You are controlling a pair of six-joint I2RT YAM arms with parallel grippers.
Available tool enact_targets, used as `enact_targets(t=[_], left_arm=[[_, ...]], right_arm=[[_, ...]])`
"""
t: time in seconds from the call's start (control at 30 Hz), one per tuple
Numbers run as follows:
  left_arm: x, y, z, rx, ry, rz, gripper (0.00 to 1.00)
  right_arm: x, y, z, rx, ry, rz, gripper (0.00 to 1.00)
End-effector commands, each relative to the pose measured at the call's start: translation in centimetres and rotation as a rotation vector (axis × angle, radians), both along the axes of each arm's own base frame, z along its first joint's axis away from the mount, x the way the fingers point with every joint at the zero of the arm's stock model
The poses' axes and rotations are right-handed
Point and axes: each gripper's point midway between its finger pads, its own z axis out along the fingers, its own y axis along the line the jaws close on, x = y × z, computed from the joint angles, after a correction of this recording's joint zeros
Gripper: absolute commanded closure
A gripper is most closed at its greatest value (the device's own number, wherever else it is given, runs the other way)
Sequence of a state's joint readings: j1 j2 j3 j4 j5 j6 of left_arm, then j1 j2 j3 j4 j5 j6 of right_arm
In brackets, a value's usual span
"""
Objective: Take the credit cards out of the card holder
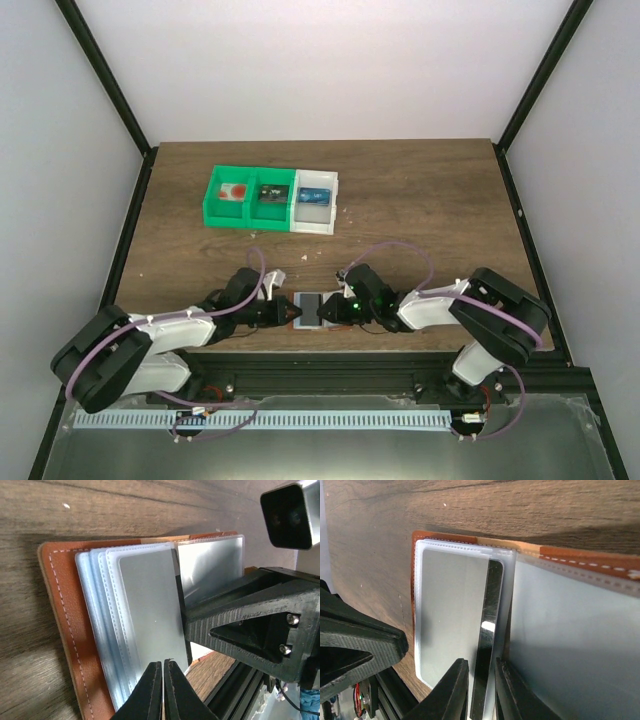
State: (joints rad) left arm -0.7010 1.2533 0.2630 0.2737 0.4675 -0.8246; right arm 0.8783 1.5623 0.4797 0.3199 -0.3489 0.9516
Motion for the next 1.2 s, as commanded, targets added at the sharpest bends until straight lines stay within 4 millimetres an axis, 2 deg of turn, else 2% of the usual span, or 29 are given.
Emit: enact_targets(t=[0.0,0.2,0.47,0.57,0.67,0.77,0.87,0.93,1.03,1.17], left_arm=[[-0.1,-0.4,-0.3,-0.004,0.003,-0.030,0.95],[-0.6,-0.5,-2.4,0.036,0.054,-0.039,0.97],[-1.0,-0.3,-2.9,0.045,0.066,-0.036,0.97],[-1.0,-0.1,-3.1,0.054,0.069,-0.030,0.97],[-1.1,0.1,-3.3,0.062,0.078,-0.019,0.96],[-1.2,0.0,-2.7,0.043,0.079,-0.017,0.94],[-1.2,-0.3,-1.4,0.022,0.068,-0.020,0.88],[-0.9,-0.4,-0.3,0.014,0.050,-0.019,0.84],[-0.5,-0.5,0.8,0.005,0.018,-0.011,0.82],[-0.3,-0.3,0.4,0.028,0.017,-0.005,0.82]], right_arm=[[0.0,-0.4,-0.8,0.001,0.014,-0.011,0.83],[0.0,-0.4,-0.7,0.018,0.022,-0.009,0.83],[0.1,-1.5,-0.9,0.046,0.045,-0.030,0.94],[0.2,-1.4,-0.4,0.065,0.031,-0.022,0.99],[0.1,-1.0,0.0,0.092,0.030,-0.005,1.00],[0.0,-1.0,0.1,0.104,0.037,-0.008,0.98],[0.0,-1.2,0.0,0.097,0.041,-0.017,0.91],[0.0,-1.3,-0.1,0.092,0.045,-0.019,0.89],[0.0,-1.4,-0.1,0.091,0.041,-0.024,0.88],[0.1,-1.3,-0.3,0.099,0.046,-0.026,0.84]])
